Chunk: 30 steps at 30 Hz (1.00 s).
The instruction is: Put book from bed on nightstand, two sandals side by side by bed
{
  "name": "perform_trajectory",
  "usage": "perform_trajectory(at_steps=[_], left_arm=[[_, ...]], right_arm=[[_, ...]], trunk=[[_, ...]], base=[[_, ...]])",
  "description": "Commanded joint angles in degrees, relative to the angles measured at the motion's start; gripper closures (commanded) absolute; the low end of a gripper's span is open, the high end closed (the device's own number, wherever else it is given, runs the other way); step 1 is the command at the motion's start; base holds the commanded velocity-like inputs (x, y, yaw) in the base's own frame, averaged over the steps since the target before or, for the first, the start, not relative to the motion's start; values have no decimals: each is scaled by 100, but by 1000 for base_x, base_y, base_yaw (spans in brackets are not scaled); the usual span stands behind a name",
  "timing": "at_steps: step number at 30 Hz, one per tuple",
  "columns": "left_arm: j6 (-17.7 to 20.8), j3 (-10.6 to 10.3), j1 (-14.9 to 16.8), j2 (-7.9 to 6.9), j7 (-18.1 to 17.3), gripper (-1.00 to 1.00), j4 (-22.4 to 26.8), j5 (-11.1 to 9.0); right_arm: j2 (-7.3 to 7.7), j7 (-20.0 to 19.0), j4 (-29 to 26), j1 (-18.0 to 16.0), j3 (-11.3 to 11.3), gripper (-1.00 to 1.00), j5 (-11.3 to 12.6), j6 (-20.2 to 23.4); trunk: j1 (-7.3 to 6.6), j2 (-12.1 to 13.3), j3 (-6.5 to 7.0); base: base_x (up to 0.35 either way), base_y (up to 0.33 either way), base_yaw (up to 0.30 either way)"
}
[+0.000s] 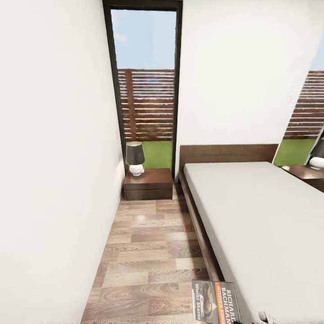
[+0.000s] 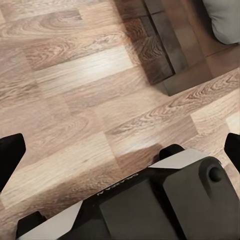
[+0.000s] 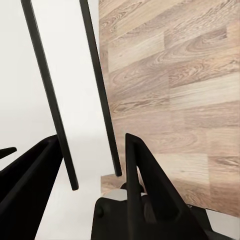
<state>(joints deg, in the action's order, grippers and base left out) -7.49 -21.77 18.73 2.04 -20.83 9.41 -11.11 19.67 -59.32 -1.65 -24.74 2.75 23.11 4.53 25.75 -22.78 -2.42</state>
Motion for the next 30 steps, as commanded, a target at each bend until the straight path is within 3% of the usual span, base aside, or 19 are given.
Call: perform_trajectory(at_steps=[1,17,30], left_arm=[[-24,-49,8,-1,-8,-100,-10,-58],[-24,-51,8,-1,-8,-100,-10,-58],[-22,-48,8,-1,-8,-100,-10,-56]], right_arm=[[-1,-18,0,-5,24,100,53,48],[2,-22,-1,-4,24,100,53,48],[-6,-23,1,-3,24,100,53,48]], trunk=[[3,-14,-22],[3,-14,-132],[3,-14,-133]], base=[[0,0,-13],[6,0,-61],[288,0,-1]])
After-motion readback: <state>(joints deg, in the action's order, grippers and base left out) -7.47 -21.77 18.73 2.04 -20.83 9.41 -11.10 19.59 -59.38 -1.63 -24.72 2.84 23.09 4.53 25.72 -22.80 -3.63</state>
